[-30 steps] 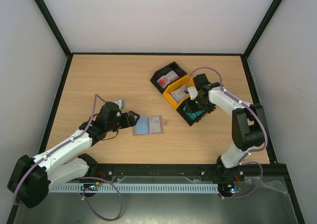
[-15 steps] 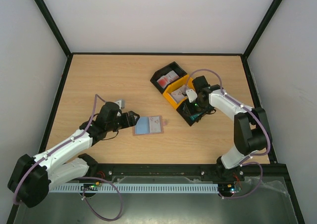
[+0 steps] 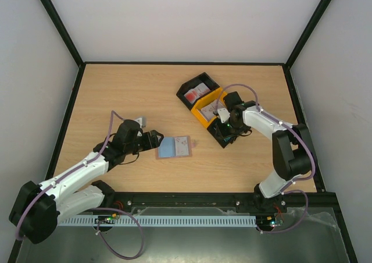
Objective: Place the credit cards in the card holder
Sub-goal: Pick up the credit card from the storage box.
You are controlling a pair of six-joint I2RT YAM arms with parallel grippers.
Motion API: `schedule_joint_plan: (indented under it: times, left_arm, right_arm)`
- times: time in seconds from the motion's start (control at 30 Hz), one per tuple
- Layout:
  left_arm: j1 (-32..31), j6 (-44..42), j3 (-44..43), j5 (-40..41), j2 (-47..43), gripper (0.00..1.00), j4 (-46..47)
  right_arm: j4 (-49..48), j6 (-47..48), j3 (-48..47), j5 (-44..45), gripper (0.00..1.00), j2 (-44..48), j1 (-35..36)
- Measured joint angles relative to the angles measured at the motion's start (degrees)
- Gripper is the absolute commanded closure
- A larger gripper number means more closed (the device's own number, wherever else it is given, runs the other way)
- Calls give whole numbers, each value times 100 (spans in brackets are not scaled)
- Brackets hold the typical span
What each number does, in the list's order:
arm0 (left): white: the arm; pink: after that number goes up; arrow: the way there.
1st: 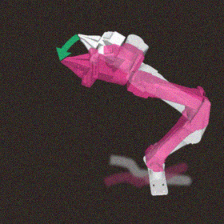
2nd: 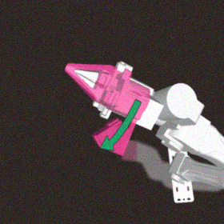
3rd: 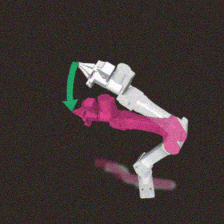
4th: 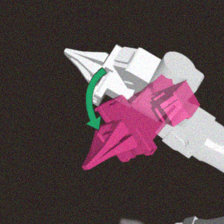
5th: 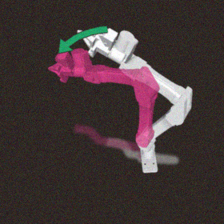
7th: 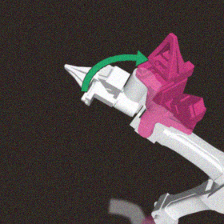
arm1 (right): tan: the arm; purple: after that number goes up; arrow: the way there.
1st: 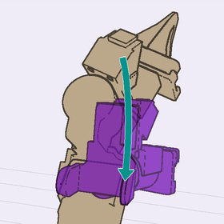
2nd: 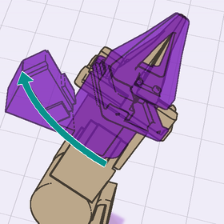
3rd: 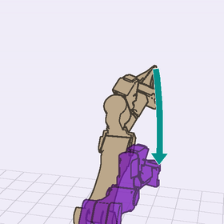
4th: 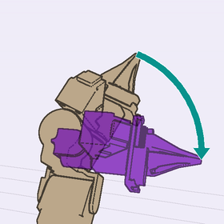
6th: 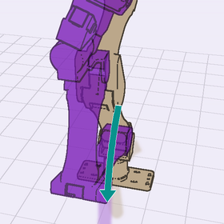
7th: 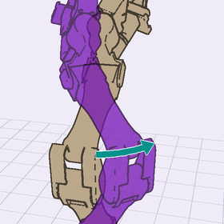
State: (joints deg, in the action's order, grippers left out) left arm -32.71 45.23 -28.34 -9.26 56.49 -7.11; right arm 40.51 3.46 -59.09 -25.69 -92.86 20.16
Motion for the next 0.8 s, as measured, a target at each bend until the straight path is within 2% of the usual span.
schedule_joint_plan:
  times: [0.07,0.27,0.67,0.8]
  left_arm:
    - [0,2,0,11,0,25,2]
    - [-2,13,0,28,-48,25,2]
    - [-17,22,0,44,-216,24,46]
    - [-46,22,0,22,-317,20,157]
  right_arm:
    - [-2,-9,0,39,87,-20,11]
    - [-7,-46,-28,155,98,20,24]
    - [-70,-138,-26,649,98,1257,50]
    - [-155,-264,-20,739,98,1823,50]
